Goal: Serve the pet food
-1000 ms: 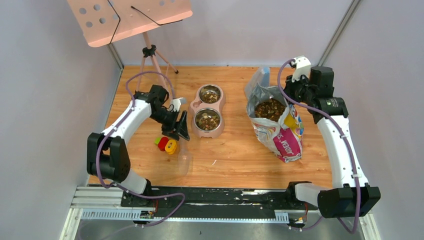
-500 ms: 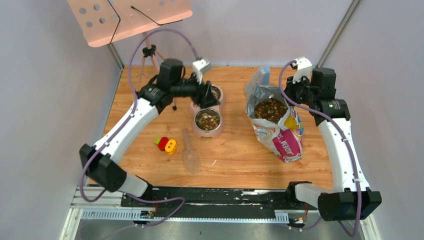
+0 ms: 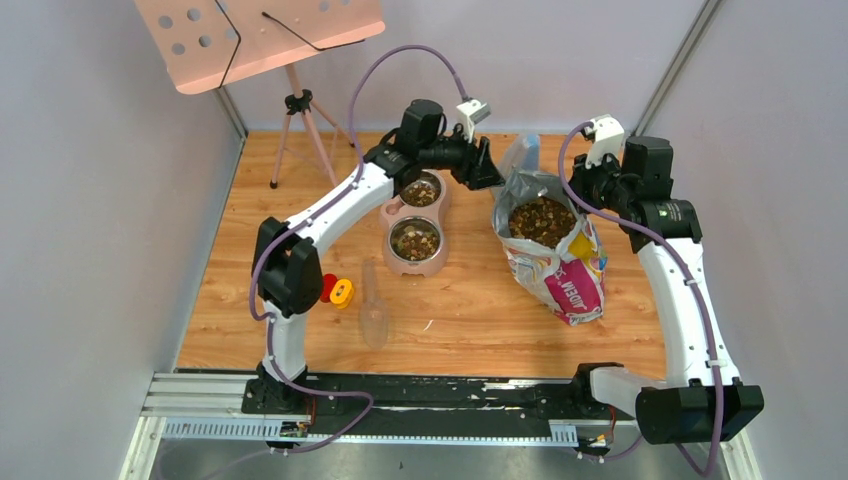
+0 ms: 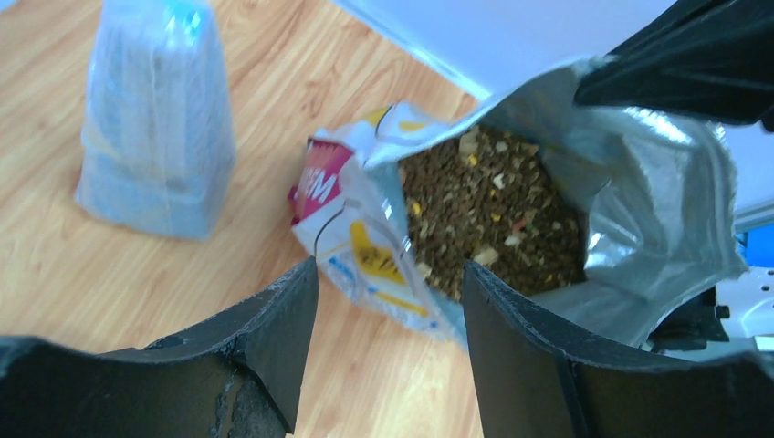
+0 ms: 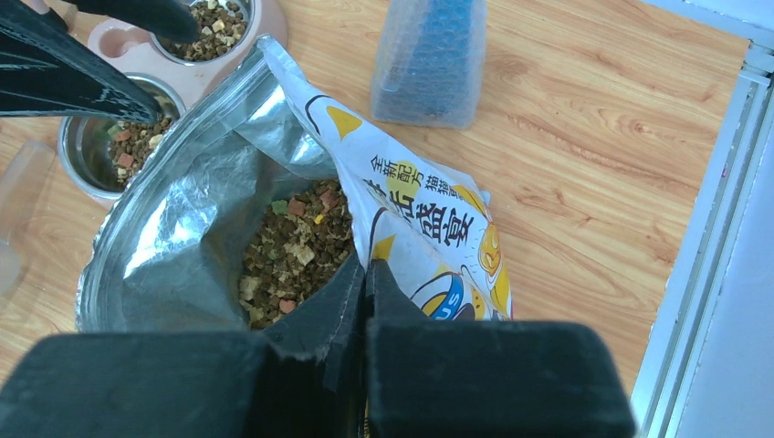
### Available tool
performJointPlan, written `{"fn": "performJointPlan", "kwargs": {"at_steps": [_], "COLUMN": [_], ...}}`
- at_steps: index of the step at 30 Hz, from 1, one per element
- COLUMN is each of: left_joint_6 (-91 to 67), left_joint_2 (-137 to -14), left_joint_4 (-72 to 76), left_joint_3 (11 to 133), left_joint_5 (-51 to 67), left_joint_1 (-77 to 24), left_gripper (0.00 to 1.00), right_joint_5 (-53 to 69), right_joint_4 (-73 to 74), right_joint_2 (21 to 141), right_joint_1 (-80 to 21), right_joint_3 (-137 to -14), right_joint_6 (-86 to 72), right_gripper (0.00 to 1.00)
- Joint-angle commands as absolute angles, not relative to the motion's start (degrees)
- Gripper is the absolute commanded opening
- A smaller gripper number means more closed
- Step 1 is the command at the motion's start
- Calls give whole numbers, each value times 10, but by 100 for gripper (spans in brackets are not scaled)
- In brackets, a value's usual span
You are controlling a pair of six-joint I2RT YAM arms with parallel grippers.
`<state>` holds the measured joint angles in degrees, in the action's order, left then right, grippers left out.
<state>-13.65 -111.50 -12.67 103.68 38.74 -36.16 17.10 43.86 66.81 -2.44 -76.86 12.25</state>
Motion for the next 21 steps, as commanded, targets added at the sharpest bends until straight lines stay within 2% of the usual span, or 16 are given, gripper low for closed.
{"fn": "performJointPlan", "kwargs": {"at_steps": [1,6,11,19,21], "left_joint_6": [-146,-143,-138,-154,-161], "left_joint_2": [-1135,-1132,-1119,-1123,-1119], "left_joint_4": [-112,-153,-171,-175,-171], "left_joint_3": [1112,1100,1066,1058,1051], "left_joint_5": [386,336,255,314,325], "left_joint_1": [-391,-402,-404,-407,-408], "left_gripper": [67,67,56,26,14], "right_joint_5": [188,190,192,195,193], "right_joint_4": [430,431,431,431,431], "right_joint_2": [648,655,663,666,665], "right_joint_1": [-21,-21,-21,-22,-22], "right_joint_3": [-785,-796,-805,-807,-809], "right_joint_6": [121,121,121,121,124], "right_gripper": [0,0,0,0,0]}}
